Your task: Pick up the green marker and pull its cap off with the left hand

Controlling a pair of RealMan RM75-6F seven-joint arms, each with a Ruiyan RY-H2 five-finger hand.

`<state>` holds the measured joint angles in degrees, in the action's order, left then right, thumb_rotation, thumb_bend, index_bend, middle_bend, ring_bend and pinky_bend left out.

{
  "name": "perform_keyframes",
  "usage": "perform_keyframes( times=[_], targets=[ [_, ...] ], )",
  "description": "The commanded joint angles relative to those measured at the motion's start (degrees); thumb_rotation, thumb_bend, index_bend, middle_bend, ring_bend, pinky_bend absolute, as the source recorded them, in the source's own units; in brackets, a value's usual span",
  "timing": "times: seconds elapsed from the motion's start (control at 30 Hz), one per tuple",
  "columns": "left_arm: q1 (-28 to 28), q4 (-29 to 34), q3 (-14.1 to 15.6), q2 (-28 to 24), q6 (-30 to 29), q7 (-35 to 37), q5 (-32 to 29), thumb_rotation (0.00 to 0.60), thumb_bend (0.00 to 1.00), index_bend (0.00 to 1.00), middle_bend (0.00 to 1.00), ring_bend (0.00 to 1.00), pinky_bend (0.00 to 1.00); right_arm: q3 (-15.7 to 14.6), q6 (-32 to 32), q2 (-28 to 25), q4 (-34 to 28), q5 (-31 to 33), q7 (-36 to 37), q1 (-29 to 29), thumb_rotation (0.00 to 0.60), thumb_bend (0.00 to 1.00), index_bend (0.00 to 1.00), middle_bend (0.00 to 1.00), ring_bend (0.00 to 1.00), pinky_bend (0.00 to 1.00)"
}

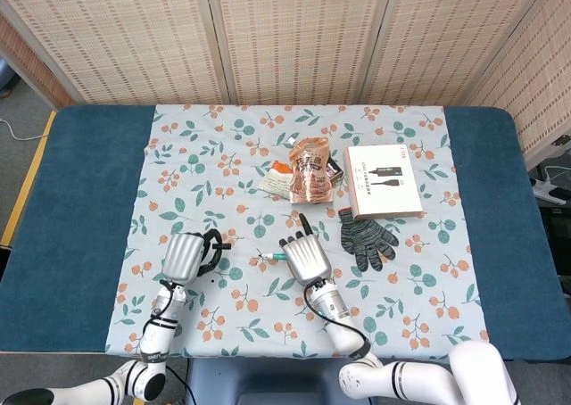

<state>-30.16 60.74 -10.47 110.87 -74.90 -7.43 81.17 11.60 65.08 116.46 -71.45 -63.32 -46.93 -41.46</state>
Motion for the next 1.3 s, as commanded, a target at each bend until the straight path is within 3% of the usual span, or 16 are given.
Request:
perform_keyframes(
  times=[0.03,0.17,0.23,0.43,0.57,0.6,0.7,0.73,0.8,0.9,1.0,1.1,1.17,1.3],
  targets=[
    [0.2,0.1,1.6,-1.6,3.9,0.2,-1.2,0.600,0.51,0.57,0.70,0.56,0.67,-0.2,-1.3,-0.1,0.0,1.5,0.2,0.5,0.600,0.40,0.55,0.56,0.33,0.06],
    [0.1,3.1,1.9,-3.7,9.1,-2.5,-4.6,0.600,0.45,0.28,0.46,0.37,0.58,-0.1,-2.7,-1.1,-1.6,4.2,-2.4,0.4,0.600,0.39,0.09,0.26,0.15,0.01],
    [0.0,4.9,1.5,-4.7,10.9,-3.8,-6.4,0.600,0.43,0.16,0.36,0.30,0.55,0.0,-2.6,-1.7,-2.9,4.9,-3.4,0.4,0.600,0.38,0.00,0.18,0.10,0.00],
    [0.1,6.7,1.3,-5.8,12.4,-5.2,-8.2,0.600,0.42,0.11,0.31,0.27,0.53,-0.3,-2.6,-3.4,-6.2,7.1,-5.8,0.7,0.600,0.34,0.00,0.08,0.02,0.00],
    [0.3,9.1,1.4,-7.2,12.3,-5.6,-8.5,0.600,0.41,0.10,0.29,0.25,0.52,-1.1,-1.7,-7.5,-13.1,9.9,-9.8,1.3,0.600,0.30,0.00,0.03,0.00,0.00],
    [0.9,12.3,1.4,-9.1,10.8,-4.2,-7.4,0.600,0.41,0.09,0.27,0.23,0.51,-1.7,0.9,-11.3,-19.2,8.6,-9.2,3.0,0.600,0.30,0.00,0.03,0.00,0.00],
    [3.3,21.0,3.6,-17.4,7.4,-0.6,-2.8,0.600,0.40,0.08,0.17,0.13,0.44,-7.2,6.9,-24.0,-34.0,1.8,-6.2,8.7,0.600,0.28,0.00,0.01,0.00,0.00],
    [4.2,23.2,4.6,-20.1,6.5,1.1,-1.4,0.600,0.40,0.08,0.16,0.12,0.43,-9.3,9.0,-27.6,-36.9,-0.9,-4.8,10.6,0.600,0.27,0.00,0.00,0.00,0.00],
    [6.8,26.6,7.5,-26.5,3.8,5.2,2.2,0.600,0.40,0.04,0.05,0.02,0.30,-15.0,14.5,-35.8,-40.8,-8.9,-0.4,15.6,0.600,0.27,0.00,0.00,0.00,0.00],
    [11.4,25.6,12.3,-33.0,-2.6,10.1,8.0,0.600,0.40,0.01,0.00,0.00,0.15,-21.9,23.8,-45.1,-39.7,-18.5,7.6,23.2,0.600,0.27,0.00,0.00,0.00,0.00],
    [16.2,19.8,15.0,-34.9,-10.4,14.7,11.5,0.600,0.40,0.01,0.00,0.00,0.06,-24.6,32.4,-50.0,-34.0,-22.7,15.7,29.7,0.600,0.27,0.00,0.00,0.00,0.00],
    [18.6,14.8,15.9,-35.0,-13.2,17.2,12.0,0.600,0.41,0.00,0.00,0.00,0.04,-24.8,37.6,-51.8,-28.0,-23.2,22.2,34.6,0.600,0.27,0.00,0.00,0.00,0.00],
    [19.1,15.2,16.0,-36.6,-12.9,17.1,11.5,0.600,0.40,0.00,0.00,0.00,0.03,-24.1,39.5,-52.0,-25.4,-22.8,26.4,36.7,0.600,0.27,0.00,0.00,0.00,0.00],
    [19.9,15.9,15.4,-38.4,-11.9,14.0,9.5,0.600,0.40,0.00,0.00,0.00,0.03,-23.4,38.6,-54.4,-26.0,-22.5,30.6,38.2,0.600,0.25,0.00,0.00,0.00,0.00]
  ],
)
